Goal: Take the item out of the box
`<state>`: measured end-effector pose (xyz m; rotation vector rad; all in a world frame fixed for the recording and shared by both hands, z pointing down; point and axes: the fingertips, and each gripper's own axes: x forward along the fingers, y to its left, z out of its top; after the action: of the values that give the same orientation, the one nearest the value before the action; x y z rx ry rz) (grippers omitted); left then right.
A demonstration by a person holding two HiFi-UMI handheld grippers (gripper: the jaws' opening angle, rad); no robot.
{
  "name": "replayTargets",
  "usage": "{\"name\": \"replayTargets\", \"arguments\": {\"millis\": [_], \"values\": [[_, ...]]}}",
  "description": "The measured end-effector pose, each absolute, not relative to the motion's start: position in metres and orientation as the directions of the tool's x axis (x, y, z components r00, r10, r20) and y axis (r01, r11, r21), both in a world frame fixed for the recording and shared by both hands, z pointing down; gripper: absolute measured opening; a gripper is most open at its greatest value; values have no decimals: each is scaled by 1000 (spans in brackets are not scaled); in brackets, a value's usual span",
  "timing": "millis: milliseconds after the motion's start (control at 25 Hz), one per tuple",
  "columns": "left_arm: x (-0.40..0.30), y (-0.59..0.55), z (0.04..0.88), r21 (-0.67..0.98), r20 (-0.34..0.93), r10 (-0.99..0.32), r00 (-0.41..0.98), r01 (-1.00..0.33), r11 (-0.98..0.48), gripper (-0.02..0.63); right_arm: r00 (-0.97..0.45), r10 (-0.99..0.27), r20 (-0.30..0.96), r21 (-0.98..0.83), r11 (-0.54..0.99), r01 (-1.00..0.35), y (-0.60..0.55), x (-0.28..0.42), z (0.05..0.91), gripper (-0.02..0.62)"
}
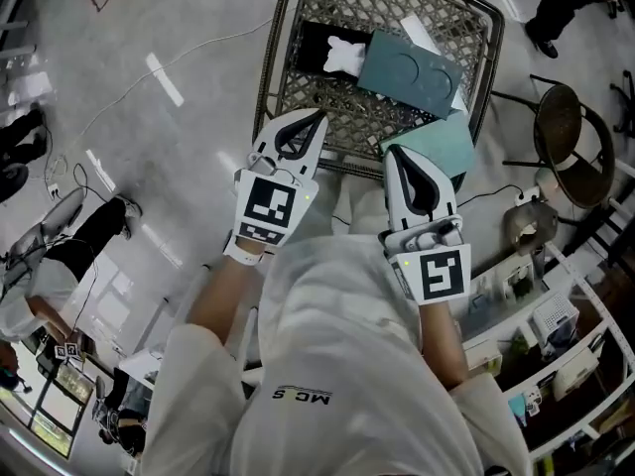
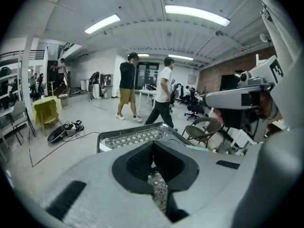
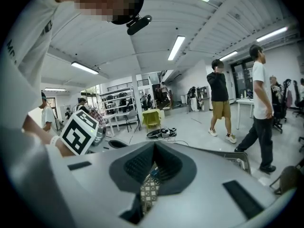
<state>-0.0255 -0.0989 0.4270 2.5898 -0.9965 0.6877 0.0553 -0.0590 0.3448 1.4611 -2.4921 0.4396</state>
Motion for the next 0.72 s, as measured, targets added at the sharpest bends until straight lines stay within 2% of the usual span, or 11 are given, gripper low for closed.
{"name": "replayTargets", "arguments": {"millis": [360,720], "values": [[-11,-135,512,43,624,-493,606,-657,-753,25,-466,-792,394,-174,434,-884,-76,80,394,15],[-16,-175,566,86,680,-515,522,-754,-652,26,-470,-774,424,-201,425,-882,-90,93,422,15]]}}
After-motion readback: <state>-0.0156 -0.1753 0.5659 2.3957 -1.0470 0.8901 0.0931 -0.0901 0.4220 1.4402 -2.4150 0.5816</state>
